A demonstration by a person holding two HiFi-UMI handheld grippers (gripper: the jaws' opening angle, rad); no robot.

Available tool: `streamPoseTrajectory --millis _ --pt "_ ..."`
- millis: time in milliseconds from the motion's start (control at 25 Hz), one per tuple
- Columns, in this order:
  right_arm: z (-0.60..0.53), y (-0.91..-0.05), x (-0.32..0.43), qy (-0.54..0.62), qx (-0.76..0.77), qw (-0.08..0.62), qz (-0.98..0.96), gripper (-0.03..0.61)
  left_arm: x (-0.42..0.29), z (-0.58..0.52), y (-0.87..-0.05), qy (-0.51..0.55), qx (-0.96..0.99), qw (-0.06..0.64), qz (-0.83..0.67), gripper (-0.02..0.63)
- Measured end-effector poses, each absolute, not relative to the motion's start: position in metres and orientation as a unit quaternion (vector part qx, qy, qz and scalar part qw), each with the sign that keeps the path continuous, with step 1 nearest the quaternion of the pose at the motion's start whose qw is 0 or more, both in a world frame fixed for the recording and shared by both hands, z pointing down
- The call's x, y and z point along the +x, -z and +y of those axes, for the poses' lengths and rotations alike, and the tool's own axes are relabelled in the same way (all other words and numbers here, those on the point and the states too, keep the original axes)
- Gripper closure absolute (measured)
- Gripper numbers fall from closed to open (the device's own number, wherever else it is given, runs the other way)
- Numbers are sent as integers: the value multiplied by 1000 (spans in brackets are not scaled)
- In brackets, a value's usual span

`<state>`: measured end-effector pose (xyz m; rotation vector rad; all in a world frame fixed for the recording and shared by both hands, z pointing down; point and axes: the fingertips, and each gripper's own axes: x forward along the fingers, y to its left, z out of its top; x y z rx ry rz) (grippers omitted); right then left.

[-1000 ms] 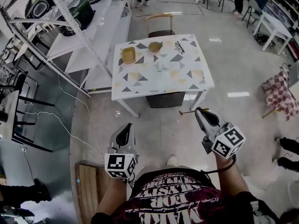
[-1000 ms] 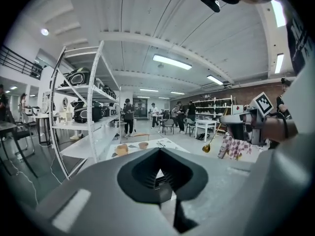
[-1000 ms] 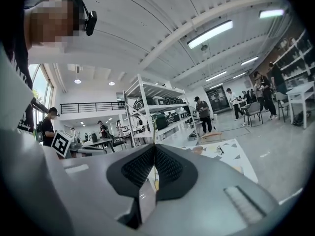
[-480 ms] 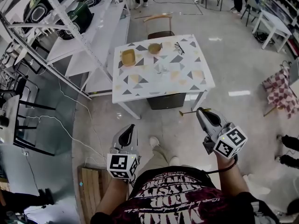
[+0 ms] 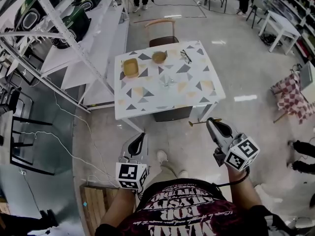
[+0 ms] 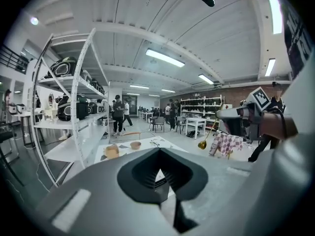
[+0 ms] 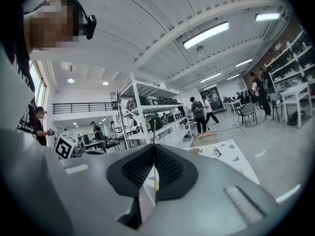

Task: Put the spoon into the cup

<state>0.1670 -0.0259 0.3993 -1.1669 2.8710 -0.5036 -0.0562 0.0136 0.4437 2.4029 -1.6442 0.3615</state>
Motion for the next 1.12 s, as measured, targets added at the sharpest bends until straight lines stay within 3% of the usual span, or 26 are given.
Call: streamPoseTrajectory --millis 1120 --pt "-154 -405 117 173 -394 -6 903 546 -91 -129 -453 -130 837 111 -520 614"
